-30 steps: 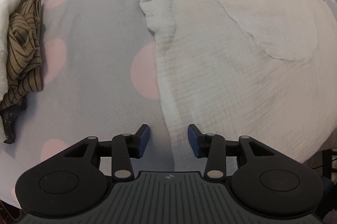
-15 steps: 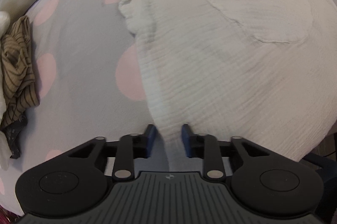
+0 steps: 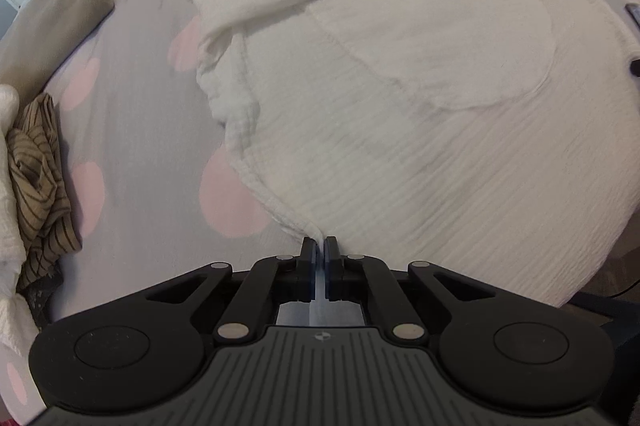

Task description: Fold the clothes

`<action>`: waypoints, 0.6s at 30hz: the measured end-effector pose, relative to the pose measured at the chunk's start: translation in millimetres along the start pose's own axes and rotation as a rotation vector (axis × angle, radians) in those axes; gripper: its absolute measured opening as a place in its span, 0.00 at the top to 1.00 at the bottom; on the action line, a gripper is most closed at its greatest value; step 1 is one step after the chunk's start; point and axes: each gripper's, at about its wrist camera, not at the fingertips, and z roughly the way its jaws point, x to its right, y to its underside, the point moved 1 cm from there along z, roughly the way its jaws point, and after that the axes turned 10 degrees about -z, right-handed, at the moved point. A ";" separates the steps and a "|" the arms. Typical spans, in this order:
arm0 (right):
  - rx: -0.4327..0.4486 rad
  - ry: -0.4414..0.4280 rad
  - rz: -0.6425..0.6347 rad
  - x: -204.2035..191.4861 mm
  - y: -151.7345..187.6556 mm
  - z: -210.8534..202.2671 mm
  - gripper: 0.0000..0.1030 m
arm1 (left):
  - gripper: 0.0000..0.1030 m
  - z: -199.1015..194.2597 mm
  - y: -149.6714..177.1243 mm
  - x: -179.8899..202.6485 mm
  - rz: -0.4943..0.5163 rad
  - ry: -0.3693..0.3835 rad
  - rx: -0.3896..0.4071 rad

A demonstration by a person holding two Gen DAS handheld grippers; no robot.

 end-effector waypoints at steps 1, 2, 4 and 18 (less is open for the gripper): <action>0.022 0.004 0.001 2.1 -3.8 -4.8 0.95 | 0.98 -3.4 -6.8 -0.8 -0.006 0.008 0.018; 0.041 0.009 0.012 6.4 -7.9 -9.1 0.95 | 0.98 -5.4 -14.3 -2.5 -0.017 0.014 0.039; 0.079 0.021 0.033 15.0 -16.0 -17.7 0.95 | 0.98 -16.3 -27.0 -8.9 -0.059 0.026 0.084; 0.216 0.095 0.044 98.9 -97.1 -33.0 0.95 | 0.99 -43.3 -116.7 -78.4 -0.253 -0.033 0.271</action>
